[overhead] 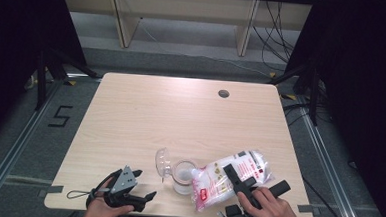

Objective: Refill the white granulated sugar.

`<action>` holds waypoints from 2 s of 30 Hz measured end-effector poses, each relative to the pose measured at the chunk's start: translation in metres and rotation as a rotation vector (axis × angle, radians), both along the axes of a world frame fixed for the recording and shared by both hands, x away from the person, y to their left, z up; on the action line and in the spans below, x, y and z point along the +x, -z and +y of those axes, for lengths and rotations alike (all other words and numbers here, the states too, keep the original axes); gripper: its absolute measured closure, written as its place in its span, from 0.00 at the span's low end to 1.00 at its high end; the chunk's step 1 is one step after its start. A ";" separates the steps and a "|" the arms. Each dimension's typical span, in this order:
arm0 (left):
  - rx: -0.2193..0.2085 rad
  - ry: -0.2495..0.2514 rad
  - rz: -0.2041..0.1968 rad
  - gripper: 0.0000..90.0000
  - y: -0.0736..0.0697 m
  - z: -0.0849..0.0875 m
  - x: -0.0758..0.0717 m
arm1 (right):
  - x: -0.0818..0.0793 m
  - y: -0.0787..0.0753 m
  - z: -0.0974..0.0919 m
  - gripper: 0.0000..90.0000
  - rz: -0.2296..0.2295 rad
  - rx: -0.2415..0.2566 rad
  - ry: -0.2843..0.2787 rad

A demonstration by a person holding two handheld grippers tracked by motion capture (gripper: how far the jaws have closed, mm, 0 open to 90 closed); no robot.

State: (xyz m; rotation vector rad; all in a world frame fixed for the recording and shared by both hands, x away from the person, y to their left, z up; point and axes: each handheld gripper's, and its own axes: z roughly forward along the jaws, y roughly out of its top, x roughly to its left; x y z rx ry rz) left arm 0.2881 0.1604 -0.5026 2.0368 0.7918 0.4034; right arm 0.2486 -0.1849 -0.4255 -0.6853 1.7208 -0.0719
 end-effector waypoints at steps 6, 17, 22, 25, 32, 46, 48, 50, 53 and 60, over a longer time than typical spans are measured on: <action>-0.001 0.003 0.003 0.18 0.000 0.000 0.000 | 0.000 0.000 0.000 0.67 -0.001 0.000 0.000; 0.010 0.003 -0.004 0.18 0.000 0.001 0.001 | 0.000 -0.002 0.000 0.68 -0.004 -0.003 -0.009; 0.013 0.007 -0.009 0.18 0.000 0.001 0.001 | 0.000 -0.003 0.000 0.68 -0.001 -0.001 -0.009; 0.021 0.003 -0.005 0.18 0.000 0.001 0.001 | 0.000 -0.002 0.000 0.68 0.004 0.008 0.001; 0.007 0.004 -0.003 0.18 0.001 0.000 0.001 | 0.000 -0.004 -0.001 0.68 0.001 0.005 -0.006; 0.004 0.003 -0.004 0.18 0.000 0.000 0.001 | 0.000 -0.002 -0.002 0.69 0.007 0.020 0.005; -0.012 -0.004 0.002 0.18 0.001 0.000 0.000 | 0.000 -0.001 -0.002 0.69 0.007 0.019 0.007; -0.001 -0.001 0.001 0.18 0.001 0.000 0.001 | 0.000 -0.001 -0.002 0.69 0.007 0.020 0.004; 0.001 0.001 0.002 0.18 0.000 0.000 0.000 | 0.000 -0.002 -0.002 0.69 0.005 0.020 0.005; 0.015 0.007 -0.005 0.18 0.000 0.001 0.001 | 0.000 -0.002 -0.002 0.69 0.002 0.017 0.004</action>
